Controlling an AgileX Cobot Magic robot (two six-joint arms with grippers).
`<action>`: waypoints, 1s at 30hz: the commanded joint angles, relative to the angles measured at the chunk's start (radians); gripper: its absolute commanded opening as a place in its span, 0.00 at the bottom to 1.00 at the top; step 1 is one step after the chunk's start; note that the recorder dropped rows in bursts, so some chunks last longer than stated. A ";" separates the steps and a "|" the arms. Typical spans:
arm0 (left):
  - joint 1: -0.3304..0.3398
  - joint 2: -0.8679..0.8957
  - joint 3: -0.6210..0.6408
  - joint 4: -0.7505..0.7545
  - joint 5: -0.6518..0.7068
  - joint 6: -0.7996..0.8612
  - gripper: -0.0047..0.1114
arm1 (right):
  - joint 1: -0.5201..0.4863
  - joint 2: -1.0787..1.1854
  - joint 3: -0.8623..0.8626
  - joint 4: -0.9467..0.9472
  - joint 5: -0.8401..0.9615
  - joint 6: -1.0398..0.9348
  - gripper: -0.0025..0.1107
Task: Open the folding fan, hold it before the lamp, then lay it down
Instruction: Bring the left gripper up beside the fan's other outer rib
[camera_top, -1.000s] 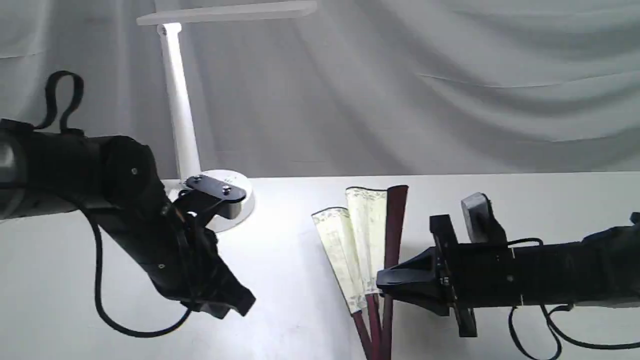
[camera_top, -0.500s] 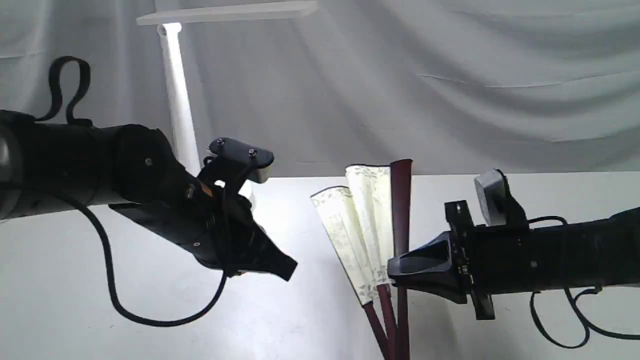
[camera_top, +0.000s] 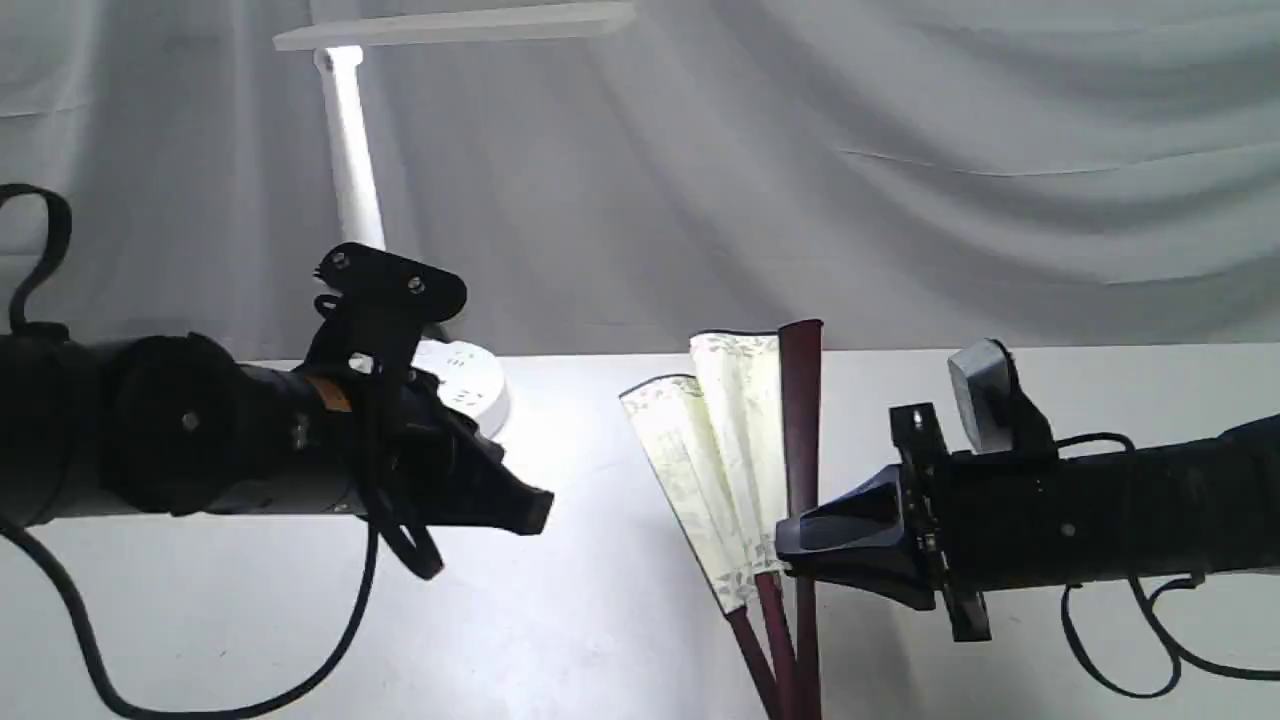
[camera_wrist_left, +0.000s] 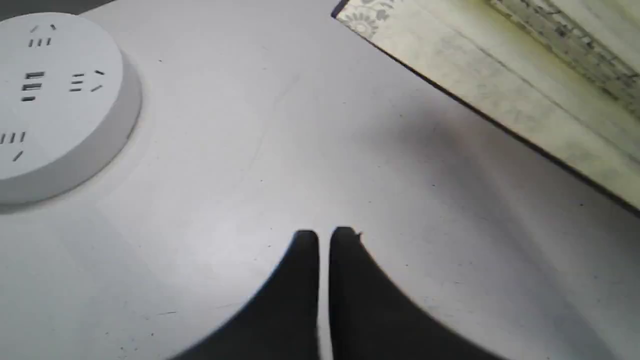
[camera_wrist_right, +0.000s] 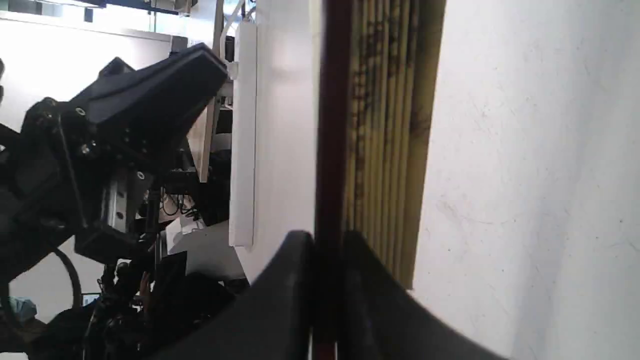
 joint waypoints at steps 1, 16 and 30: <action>-0.005 -0.012 0.057 -0.012 -0.113 -0.006 0.04 | -0.004 -0.010 0.004 0.006 0.021 -0.013 0.02; -0.053 -0.012 0.126 0.116 -0.399 -0.224 0.04 | -0.002 -0.010 0.004 0.001 0.021 -0.016 0.02; -0.092 0.003 0.294 0.306 -0.832 -0.634 0.04 | -0.002 -0.010 0.004 -0.006 0.021 -0.016 0.02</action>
